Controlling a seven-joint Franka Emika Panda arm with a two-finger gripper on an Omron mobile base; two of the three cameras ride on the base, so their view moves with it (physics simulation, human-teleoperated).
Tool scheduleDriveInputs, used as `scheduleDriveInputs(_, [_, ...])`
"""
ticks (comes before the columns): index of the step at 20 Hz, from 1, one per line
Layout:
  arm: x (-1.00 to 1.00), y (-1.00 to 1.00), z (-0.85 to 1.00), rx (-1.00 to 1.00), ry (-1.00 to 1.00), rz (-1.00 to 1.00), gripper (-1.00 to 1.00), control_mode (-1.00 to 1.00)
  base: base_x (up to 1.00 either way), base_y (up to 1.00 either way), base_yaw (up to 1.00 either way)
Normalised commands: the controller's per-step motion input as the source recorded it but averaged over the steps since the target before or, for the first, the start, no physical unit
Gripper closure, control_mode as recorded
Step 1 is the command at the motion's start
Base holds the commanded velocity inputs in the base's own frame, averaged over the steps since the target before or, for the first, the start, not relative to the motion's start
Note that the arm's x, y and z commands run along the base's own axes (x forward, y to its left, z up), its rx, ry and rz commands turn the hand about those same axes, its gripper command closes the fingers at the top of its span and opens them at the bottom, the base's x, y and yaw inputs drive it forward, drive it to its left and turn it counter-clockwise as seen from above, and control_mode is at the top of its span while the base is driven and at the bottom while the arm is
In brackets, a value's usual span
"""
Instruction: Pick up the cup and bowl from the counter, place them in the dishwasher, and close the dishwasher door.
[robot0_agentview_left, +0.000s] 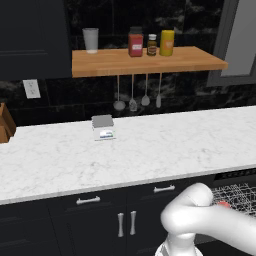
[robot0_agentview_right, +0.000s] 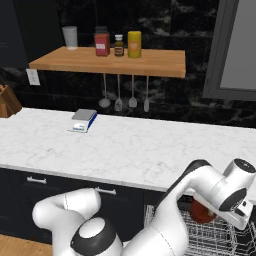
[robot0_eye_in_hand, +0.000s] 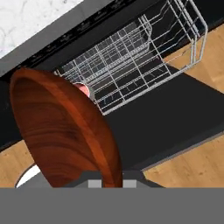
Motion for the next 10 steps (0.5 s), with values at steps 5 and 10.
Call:
scheduleDriveInputs(5, [-0.11,0.36,-0.24,0.0,0.0,0.28,1.0,-1.0,0.0,0.0,0.0])
scheduleDriveInputs(10, [0.0,0.19,-0.6,0.0,0.02,0.21,1.0,-1.0,0.0,0.0,0.0])
